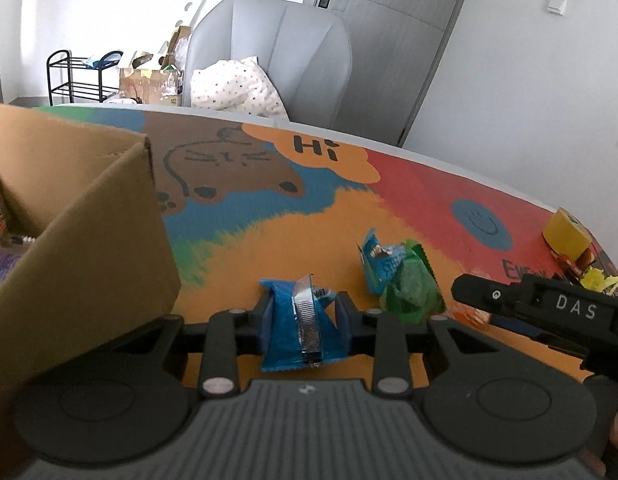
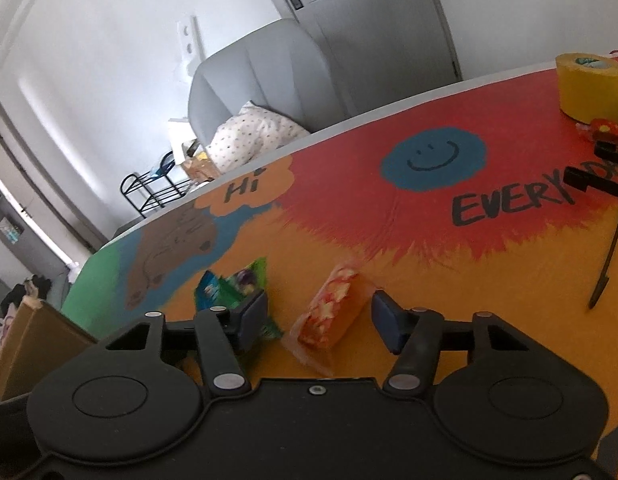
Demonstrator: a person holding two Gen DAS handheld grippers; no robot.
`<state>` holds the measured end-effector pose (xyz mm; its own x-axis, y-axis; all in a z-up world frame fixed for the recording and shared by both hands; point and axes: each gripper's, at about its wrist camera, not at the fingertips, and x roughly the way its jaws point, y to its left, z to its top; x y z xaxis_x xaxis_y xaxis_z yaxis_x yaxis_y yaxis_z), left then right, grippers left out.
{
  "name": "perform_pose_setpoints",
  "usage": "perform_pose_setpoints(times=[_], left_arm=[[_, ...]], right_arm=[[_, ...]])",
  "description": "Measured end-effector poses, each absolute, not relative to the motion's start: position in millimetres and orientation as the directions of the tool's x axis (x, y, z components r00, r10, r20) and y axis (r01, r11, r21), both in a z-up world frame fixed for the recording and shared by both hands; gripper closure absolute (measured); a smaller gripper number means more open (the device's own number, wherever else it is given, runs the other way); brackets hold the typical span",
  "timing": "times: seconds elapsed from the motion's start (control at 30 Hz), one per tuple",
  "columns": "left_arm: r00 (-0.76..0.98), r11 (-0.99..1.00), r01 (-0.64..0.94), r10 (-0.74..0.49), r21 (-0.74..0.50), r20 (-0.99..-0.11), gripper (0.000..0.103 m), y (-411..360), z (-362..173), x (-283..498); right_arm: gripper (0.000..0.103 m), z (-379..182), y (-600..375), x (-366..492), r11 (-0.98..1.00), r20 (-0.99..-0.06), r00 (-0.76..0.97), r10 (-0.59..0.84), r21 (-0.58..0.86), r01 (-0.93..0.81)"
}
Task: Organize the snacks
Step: 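Close the right tool on the orange-red pack while the left tool carries the blue pack toward the box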
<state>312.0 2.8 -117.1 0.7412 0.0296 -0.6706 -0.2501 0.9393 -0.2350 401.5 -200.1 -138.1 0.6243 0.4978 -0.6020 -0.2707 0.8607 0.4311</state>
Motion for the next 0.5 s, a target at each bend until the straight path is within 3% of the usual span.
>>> perform_pose_setpoints(times=[0.2,0.3,0.37,0.43,0.5], left_arm=[[0.741,0.933,-0.269,0.042,-0.240,-0.670,0.072,13,-116,318],[0.741,0.934,-0.266,0.039,-0.240,-0.670,0.072,12,-116,318],[0.744,0.933,-0.263,0.034,-0.246,-0.667,0.072,11,-116,316],[0.747,0.933,-0.258,0.028,-0.252,-0.664,0.072,9,-114,313],[0.755,0.936,-0.249,0.025,-0.250,-0.656,0.072,7,-113,308]], right_arm=[[0.048,-139,-190,403,0.895,-0.619,0.649,0.442,0.353,-0.273],[0.058,-139,-183,399,0.915,-0.630,0.664,0.403,0.284,-0.286],[0.074,-138,-183,393,0.916,-0.633,0.662,0.401,0.268,-0.299],[0.082,-139,-182,387,0.909,-0.636,0.651,0.415,0.269,-0.317],[0.083,-138,-185,377,0.909,-0.633,0.654,0.414,0.260,-0.325]])
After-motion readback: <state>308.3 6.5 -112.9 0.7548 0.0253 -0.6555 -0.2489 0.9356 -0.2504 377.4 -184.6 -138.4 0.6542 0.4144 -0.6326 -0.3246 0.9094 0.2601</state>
